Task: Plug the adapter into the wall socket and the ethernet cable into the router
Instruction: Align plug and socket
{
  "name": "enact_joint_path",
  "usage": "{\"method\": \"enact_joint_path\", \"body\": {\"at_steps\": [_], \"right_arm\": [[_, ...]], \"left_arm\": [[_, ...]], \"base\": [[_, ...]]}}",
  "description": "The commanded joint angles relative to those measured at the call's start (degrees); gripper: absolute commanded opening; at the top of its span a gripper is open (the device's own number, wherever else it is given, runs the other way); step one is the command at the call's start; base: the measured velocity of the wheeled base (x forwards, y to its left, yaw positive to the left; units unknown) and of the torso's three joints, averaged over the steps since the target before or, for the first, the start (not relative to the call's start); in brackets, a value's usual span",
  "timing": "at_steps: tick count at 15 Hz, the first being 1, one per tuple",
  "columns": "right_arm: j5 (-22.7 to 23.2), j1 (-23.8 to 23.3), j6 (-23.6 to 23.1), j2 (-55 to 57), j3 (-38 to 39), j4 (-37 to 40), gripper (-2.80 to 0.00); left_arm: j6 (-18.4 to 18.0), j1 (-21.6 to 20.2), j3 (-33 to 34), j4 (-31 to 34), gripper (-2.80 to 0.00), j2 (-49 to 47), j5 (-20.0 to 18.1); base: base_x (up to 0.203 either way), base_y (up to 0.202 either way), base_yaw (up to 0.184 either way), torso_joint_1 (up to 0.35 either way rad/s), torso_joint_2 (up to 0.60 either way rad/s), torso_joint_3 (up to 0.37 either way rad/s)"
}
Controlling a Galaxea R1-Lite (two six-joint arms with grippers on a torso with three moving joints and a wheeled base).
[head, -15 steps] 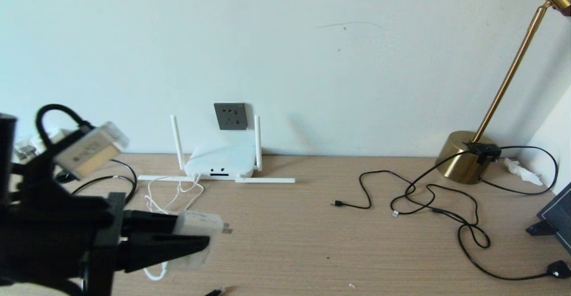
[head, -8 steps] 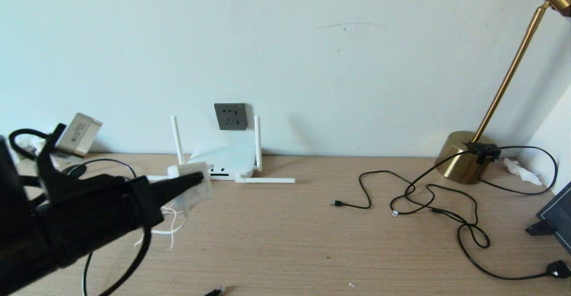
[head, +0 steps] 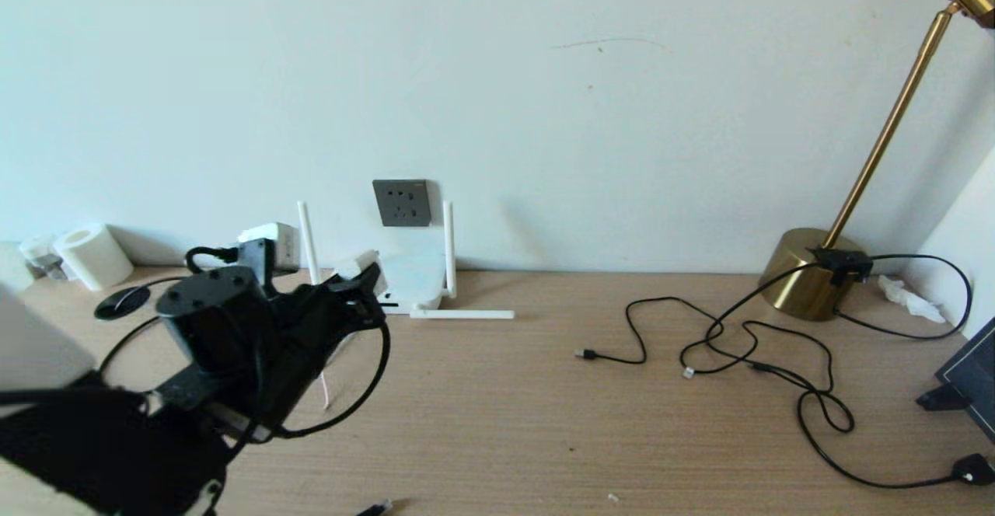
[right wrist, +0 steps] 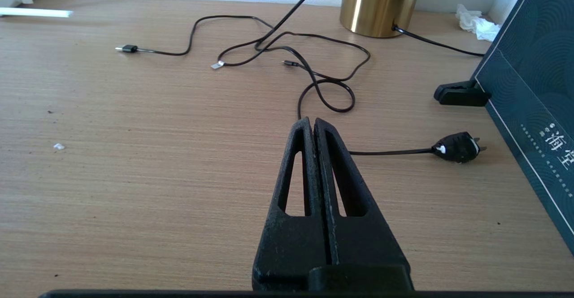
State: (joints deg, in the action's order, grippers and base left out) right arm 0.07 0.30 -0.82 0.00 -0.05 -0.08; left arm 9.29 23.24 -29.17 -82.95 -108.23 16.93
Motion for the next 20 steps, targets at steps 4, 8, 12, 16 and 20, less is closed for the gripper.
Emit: {"method": "enact_joint_path", "body": {"at_steps": [4, 8, 12, 16, 20], "right_arm": [[0.0, 0.0, -0.1, 0.1, 0.0, 0.0, -2.80], [0.0, 0.0, 0.0, 0.1, 0.0, 0.0, -2.80], [0.0, 0.0, -0.1, 0.1, 0.0, 0.0, -2.80], [0.0, 0.0, 0.0, 0.1, 0.0, 0.0, -2.80], [0.0, 0.0, -0.1, 0.1, 0.0, 0.0, -2.80]], "left_arm": [[-2.8, -4.5, -10.3, -4.6, -2.80, -15.5, 0.5], [-5.2, -6.0, -17.8, -4.7, -2.80, -20.0, -2.5], [-9.3, -7.2, -24.2, -4.7, -2.80, -21.8, -7.5], [-10.8, -7.2, -26.8, -4.7, -2.80, -22.3, -8.7], [-11.2, -7.2, -30.6, -4.7, -2.80, -22.5, -8.7]], "base": [[0.000, 0.000, 0.000, 0.000, 0.00, 0.000], [0.000, 0.000, 0.000, 0.000, 0.00, 0.000], [0.000, 0.000, 0.000, 0.000, 0.00, 0.000], [0.000, 0.000, 0.000, 0.000, 0.00, 0.000], [0.000, 0.000, 0.000, 0.000, 0.00, 0.000]]}}
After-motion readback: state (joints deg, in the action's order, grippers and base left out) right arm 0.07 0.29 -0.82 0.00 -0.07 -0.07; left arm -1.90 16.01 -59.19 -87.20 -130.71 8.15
